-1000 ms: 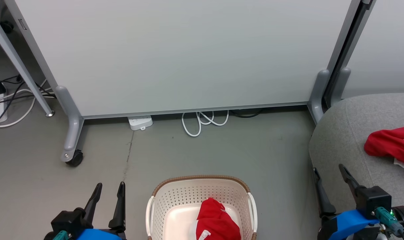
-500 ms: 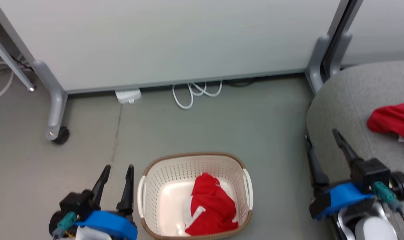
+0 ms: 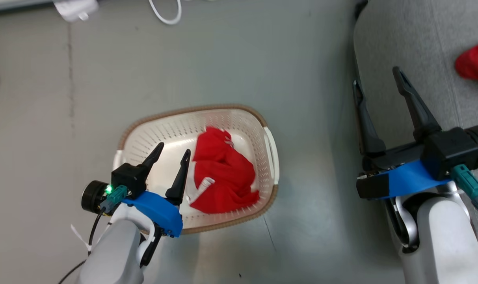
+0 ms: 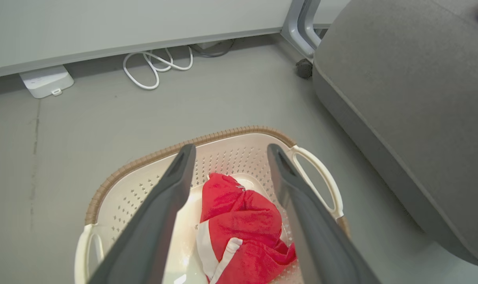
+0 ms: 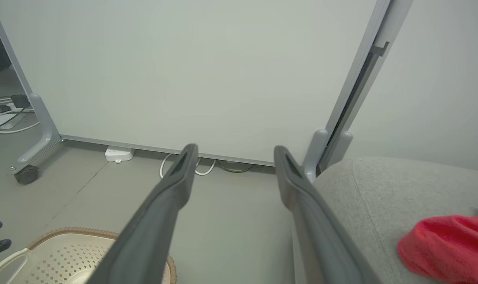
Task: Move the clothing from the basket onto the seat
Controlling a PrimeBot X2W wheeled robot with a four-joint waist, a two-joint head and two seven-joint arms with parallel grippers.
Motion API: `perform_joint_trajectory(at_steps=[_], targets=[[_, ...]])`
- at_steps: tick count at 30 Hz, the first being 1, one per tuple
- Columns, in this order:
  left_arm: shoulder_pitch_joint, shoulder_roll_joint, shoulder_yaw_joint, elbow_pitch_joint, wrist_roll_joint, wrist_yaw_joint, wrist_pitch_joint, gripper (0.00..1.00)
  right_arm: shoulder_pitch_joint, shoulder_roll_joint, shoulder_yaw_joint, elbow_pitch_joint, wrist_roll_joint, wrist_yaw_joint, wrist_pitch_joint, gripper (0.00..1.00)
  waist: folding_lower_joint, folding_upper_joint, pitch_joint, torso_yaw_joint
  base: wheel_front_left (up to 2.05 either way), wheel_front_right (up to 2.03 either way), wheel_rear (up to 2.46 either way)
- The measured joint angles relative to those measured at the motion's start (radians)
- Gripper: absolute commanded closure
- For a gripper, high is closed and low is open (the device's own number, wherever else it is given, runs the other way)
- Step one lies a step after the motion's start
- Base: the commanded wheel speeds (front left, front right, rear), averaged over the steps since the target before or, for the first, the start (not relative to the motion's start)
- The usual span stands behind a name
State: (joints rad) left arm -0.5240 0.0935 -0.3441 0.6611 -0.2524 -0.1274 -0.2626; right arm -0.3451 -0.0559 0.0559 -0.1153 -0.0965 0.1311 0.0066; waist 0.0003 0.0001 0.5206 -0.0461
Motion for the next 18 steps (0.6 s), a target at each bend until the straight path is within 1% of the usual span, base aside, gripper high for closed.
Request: perform_joint_trajectory(at_steps=[7,15,18], targets=[[-0.113,0.045,-0.122,0.177,-0.001,0.0,0.015,0.0,-0.045,0.003,0.045,0.037,0.012,0.0,-0.04,0.0,0.0,0.0,0.139,-0.078,0.0,0.0,0.0],[-0.214,0.086,-0.242,0.32,0.039,0.0,0.023,0.0,-0.06,0.003,0.077,0.064,0.053,0.0,-0.074,0.0,-0.0001,0.0,0.236,-0.163,0.0,0.0,0.0],[-0.257,0.095,-0.266,0.365,0.056,0.0,0.028,0.0,-0.063,0.003,0.094,0.072,0.066,0.0,-0.086,0.0,-0.0001,0.0,0.263,-0.189,0.0,0.0,0.0]])
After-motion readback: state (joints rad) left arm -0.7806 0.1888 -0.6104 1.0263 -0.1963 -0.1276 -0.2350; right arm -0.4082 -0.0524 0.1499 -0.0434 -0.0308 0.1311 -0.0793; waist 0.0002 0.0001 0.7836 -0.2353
